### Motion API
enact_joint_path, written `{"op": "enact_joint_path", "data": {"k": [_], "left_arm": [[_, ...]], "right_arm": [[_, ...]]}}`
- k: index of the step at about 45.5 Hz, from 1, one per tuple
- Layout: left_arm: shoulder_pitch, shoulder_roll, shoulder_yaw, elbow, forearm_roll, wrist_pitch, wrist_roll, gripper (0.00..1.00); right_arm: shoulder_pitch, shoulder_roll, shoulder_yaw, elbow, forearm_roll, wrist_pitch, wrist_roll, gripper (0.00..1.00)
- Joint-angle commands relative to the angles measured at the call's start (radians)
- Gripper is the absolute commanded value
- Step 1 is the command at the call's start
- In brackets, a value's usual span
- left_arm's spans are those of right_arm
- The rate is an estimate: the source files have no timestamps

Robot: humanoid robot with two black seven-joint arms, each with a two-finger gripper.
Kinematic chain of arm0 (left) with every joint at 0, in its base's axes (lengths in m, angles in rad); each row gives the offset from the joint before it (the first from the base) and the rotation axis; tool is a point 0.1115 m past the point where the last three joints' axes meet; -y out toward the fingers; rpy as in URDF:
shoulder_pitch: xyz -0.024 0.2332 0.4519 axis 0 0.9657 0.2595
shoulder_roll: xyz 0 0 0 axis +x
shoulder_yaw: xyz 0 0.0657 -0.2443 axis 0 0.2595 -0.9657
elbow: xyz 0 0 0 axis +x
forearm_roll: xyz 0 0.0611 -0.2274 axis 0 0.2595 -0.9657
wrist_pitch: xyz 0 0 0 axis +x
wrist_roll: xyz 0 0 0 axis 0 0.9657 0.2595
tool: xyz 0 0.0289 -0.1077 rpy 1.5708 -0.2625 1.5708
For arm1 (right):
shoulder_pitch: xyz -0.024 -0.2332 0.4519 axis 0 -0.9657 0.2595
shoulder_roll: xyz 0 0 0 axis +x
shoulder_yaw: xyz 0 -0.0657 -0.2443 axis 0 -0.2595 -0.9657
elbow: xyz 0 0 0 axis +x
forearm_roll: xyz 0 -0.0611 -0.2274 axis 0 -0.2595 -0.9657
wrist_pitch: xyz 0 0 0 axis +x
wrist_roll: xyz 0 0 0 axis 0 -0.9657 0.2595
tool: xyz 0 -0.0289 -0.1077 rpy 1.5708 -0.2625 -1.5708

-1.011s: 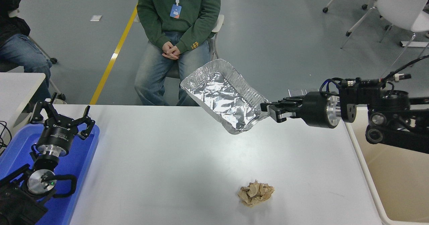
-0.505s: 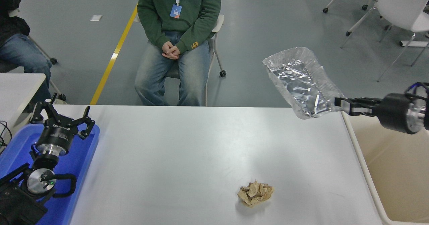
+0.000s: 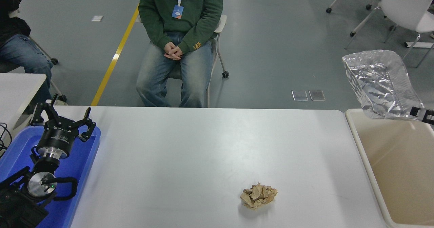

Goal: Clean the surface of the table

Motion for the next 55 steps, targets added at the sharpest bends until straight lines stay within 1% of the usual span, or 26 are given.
{"op": "enact_joint_path", "data": {"k": [1, 5, 13, 22, 29, 38, 46, 55], "left_arm": [[0.000, 0.000, 0.000, 0.000, 0.000, 0.000, 0.000, 1.00], [0.000, 0.000, 0.000, 0.000, 0.000, 0.000, 0.000, 1.00], [0.000, 0.000, 0.000, 0.000, 0.000, 0.000, 0.000, 1.00], [0.000, 0.000, 0.000, 0.000, 0.000, 0.000, 0.000, 1.00], [0.000, 0.000, 0.000, 0.000, 0.000, 0.000, 0.000, 1.00], [0.000, 0.000, 0.000, 0.000, 0.000, 0.000, 0.000, 1.00], [0.000, 0.000, 0.000, 0.000, 0.000, 0.000, 0.000, 1.00], [0.000, 0.000, 0.000, 0.000, 0.000, 0.000, 0.000, 1.00]], "right_arm": [[-0.099, 0.025, 0.002, -0.107, 0.031, -0.033, 0.028, 0.00], [-0.142, 0.059, 0.003, -0.180, 0.030, -0.047, 0.038, 0.00], [-0.230, 0.148, 0.002, -0.331, 0.030, -0.063, 0.105, 0.00], [-0.382, 0.268, 0.000, -0.527, 0.022, -0.141, 0.173, 0.00], [-0.443, 0.372, -0.012, -0.686, 0.021, -0.156, 0.214, 0.00], [-0.532, 0.501, -0.018, -0.923, 0.021, -0.156, 0.237, 0.00], [-0.626, 0.665, -0.023, -1.223, 0.024, -0.147, 0.268, 0.00], [-0.647, 0.739, -0.076, -1.345, 0.030, -0.148, 0.272, 0.00]]}}
